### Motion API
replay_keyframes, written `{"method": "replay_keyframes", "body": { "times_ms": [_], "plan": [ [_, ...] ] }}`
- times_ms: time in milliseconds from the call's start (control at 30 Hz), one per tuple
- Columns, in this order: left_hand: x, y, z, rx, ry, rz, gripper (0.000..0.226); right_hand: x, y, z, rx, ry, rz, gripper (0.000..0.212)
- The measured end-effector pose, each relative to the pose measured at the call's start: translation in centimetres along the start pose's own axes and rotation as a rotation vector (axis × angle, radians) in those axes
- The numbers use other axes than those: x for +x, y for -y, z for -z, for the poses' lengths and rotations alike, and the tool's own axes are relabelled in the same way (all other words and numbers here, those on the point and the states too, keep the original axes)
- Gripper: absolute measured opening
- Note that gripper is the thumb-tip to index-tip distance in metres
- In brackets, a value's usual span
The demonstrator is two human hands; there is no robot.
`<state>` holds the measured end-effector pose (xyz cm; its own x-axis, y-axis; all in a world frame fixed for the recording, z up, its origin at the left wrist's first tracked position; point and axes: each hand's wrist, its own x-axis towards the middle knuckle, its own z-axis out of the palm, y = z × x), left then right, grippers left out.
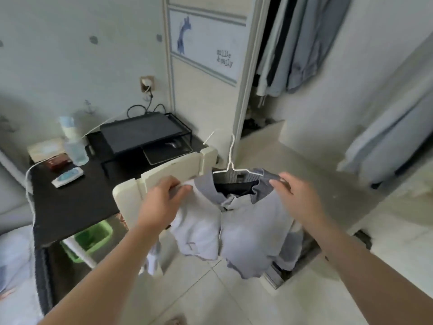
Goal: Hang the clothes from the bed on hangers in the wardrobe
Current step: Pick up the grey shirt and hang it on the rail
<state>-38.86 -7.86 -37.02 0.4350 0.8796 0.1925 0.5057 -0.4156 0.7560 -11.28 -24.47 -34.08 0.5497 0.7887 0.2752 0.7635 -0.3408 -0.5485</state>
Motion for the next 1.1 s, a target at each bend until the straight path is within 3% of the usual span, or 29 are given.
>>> {"method": "replay_keyframes", "body": {
  "times_ms": [300, 467, 700, 1100],
  "plan": [
    [21.1, -10.8, -0.7, -0.138, 0.138, -0.397, 0.026, 10.8, 3.5, 10.3, -0.205, -0.393, -0.101, 0.033],
    [29.0, -20.0, -2.5, -0.272, 0.102, -0.583, 0.033, 14.6, 4.5, 18.2, -0.346, -0.556, -0.117, 0.034],
    [36.8, -34.1, -4.5, -0.36, 0.032, -0.818, 0.033, 19.0, 5.4, 29.0, -0.465, -0.743, -0.005, 0.044],
    [48.0, -54.4, -5.7, -0.505, -0.053, -1.015, 0.031, 26.7, 10.0, 43.4, -0.869, -0.784, -0.032, 0.04]
  ]
}}
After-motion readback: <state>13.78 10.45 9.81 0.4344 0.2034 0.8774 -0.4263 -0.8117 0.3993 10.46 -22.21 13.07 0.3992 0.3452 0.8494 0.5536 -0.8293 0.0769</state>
